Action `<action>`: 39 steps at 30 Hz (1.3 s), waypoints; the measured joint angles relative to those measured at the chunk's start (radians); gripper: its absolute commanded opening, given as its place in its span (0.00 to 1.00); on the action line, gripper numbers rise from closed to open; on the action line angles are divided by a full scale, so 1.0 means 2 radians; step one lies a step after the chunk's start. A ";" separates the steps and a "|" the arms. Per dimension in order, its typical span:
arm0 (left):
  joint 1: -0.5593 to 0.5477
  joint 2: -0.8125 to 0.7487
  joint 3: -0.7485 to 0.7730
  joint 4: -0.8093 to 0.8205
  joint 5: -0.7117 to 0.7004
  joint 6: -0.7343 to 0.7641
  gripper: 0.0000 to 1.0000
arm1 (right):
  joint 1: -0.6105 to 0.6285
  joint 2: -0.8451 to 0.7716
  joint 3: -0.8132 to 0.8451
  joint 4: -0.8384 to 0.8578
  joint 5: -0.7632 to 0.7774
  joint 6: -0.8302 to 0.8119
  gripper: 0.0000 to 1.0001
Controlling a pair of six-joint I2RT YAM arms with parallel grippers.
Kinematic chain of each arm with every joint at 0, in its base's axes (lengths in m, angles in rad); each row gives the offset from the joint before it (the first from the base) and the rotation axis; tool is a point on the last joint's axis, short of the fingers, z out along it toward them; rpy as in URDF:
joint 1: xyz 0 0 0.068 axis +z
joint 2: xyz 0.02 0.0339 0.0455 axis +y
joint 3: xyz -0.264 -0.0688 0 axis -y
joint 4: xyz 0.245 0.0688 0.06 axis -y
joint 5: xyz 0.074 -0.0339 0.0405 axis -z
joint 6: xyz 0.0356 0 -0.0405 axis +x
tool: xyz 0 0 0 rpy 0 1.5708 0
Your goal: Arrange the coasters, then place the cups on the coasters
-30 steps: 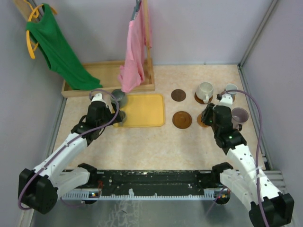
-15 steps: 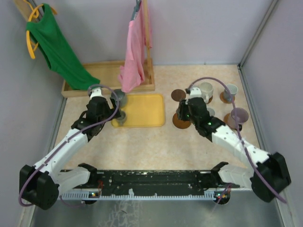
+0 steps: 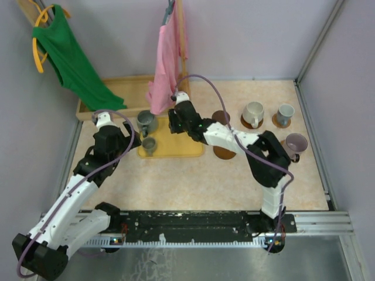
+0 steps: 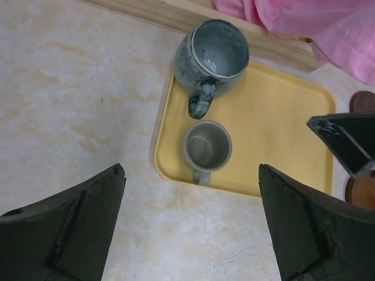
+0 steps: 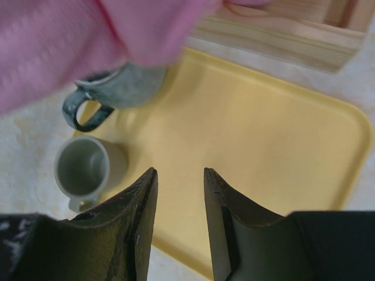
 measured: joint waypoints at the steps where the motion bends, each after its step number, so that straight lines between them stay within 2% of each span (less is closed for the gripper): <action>1: 0.000 -0.007 0.000 -0.005 -0.003 -0.002 1.00 | 0.003 0.017 0.016 0.000 -0.005 0.001 0.38; 7: 0.000 -0.026 0.011 -0.037 -0.016 -0.014 1.00 | 0.023 0.104 0.108 -0.007 -0.028 0.002 0.38; 12: 0.000 -0.031 0.014 -0.058 -0.022 -0.022 1.00 | 0.039 0.140 0.144 -0.005 -0.046 0.006 0.38; 22: 0.000 -0.050 0.014 -0.080 -0.029 -0.027 1.00 | 0.048 0.186 0.194 0.004 -0.070 0.017 0.38; 39: 0.000 -0.073 0.014 -0.099 -0.030 -0.028 1.00 | 0.072 0.246 0.283 -0.035 -0.054 0.017 0.38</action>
